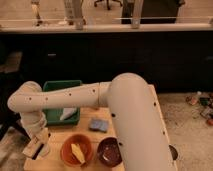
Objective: Place eraser in paper cup
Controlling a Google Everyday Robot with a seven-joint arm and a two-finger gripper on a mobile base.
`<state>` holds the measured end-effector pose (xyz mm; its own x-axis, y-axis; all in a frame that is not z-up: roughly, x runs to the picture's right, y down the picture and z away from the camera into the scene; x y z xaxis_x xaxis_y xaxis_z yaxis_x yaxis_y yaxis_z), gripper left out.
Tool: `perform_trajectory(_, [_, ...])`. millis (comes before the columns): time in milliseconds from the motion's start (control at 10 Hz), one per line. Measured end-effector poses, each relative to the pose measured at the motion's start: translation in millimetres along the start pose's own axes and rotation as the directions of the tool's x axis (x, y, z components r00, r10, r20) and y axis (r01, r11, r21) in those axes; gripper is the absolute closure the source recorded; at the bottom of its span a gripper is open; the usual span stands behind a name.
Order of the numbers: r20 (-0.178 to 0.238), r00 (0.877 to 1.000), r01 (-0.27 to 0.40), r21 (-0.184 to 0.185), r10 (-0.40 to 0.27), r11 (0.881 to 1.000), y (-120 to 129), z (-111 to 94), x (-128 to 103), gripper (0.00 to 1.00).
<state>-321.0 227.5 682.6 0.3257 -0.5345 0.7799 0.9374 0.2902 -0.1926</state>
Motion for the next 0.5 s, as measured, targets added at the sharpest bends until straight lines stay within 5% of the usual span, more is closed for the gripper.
perform_trajectory(200, [0.0,1.0,0.0,0.0,0.0,1.0,0.0,0.0,0.0,0.99])
perform_trajectory(500, [0.0,1.0,0.0,0.0,0.0,1.0,0.0,0.0,0.0,0.74])
